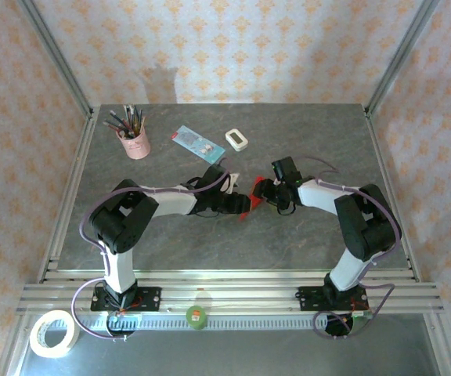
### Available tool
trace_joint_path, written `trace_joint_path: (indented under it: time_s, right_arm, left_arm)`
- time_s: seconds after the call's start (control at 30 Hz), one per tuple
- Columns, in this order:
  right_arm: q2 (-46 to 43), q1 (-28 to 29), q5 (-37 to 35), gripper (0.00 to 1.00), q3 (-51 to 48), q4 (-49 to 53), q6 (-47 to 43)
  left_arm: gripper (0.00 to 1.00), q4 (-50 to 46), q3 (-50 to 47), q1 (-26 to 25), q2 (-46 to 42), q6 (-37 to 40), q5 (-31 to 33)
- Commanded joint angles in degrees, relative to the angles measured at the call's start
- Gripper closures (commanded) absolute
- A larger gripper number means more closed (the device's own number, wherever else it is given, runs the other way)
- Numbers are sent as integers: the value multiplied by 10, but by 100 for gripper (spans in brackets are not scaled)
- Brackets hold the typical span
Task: Fold a paper plane with a square sheet of paper (pick it up from the middle)
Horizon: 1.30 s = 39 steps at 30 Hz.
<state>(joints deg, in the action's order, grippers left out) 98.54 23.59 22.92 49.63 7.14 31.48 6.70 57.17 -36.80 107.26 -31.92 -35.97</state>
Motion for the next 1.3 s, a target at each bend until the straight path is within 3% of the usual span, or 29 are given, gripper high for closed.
trace_joint_path:
  time_s: [0.0, 0.43, 0.83, 1.27]
  right_arm:
    - [104, 8, -31, 36, -26, -58, -4]
    - [109, 8, -31, 37, -26, -57, -3]
    - [114, 8, -32, 37, -26, -56, -2]
    - [122, 8, -31, 41, -21, -53, -3]
  left_arm:
    - [57, -29, 18, -7, 13, 18, 25]
    - [60, -39, 27, -14, 37, 25, 23]
    - [72, -49, 18, -13, 51, 27, 48]
    - [76, -55, 19, -13, 66, 29, 60]
